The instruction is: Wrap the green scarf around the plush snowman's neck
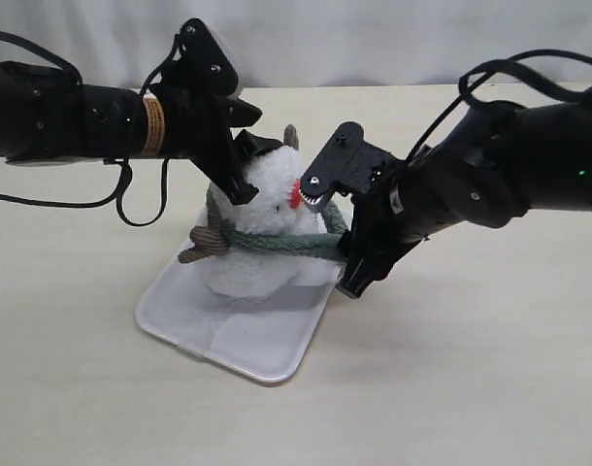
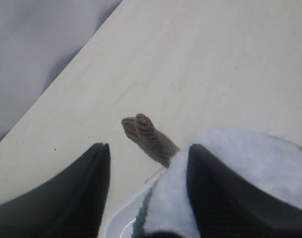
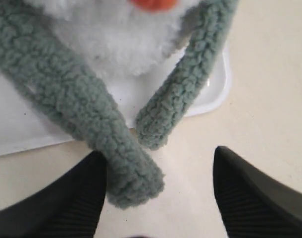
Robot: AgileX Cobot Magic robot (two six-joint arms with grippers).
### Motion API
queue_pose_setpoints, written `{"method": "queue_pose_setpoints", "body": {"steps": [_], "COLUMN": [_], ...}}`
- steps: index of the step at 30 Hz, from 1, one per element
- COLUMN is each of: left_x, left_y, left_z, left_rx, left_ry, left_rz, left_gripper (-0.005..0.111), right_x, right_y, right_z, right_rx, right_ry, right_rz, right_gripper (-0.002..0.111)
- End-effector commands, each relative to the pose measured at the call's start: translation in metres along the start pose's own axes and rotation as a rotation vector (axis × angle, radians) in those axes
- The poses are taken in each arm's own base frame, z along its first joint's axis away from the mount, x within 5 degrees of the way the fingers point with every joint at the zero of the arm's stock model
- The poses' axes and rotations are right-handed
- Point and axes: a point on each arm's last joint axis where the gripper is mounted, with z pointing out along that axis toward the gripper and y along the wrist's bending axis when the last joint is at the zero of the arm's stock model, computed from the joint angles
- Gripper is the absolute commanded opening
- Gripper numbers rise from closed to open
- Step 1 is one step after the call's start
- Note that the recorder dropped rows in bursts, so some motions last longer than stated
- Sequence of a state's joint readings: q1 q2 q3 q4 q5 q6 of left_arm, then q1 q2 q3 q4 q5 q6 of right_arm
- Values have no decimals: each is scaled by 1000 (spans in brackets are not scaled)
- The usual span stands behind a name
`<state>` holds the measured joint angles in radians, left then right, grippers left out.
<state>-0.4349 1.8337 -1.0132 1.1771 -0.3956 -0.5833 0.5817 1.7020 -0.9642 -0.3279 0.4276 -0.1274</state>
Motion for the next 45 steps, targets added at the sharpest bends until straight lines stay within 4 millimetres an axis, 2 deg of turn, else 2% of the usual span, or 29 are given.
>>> {"method": "queue_pose_setpoints", "body": {"steps": [1,7,10,13,16,18,20,25,27,35,41,45], "left_x": [3,-13,-29,-41,-53,-59,-64,-82,-82,-61,-42,-40], "left_y": [1,9,13,15,12,9,5,-18,-28,-72,-97,-108], "left_z": [-9,-28,-45,-60,-83,-97,-116,-185,-209,-284,-322,-342], "left_rx": [-54,-130,-170,-199,-222,-235,-252,-299,-320,-377,-423,-450], "left_ry": [84,69,20,-20,-74,-101,-136,-316,-373,-586,-723,-803], "left_rz": [-2,-46,-84,-128,-154,-148,-139,-149,-156,-205,-242,-210], "left_gripper": [51,51,51,51,51,45,34,4,0,0,0,0], "right_x": [-5,-4,-5,-5,-6,-6,-4,13,20,58,89,110], "right_y": [-5,-13,-14,-14,-16,-17,-18,-12,-9,6,17,23], "right_z": [-29,-75,-86,-87,-95,-104,-115,-150,-163,-209,-243,-263], "right_rx": [20,62,63,62,69,77,85,111,114,100,86,104], "right_ry": [-72,-146,-177,-183,-221,-252,-286,-458,-540,-810,-959,-1022], "right_rz": [68,128,149,179,210,229,245,279,311,407,480,483], "right_gripper": [60,60,60,60,58,50,38,9,4,4,4,4]}}
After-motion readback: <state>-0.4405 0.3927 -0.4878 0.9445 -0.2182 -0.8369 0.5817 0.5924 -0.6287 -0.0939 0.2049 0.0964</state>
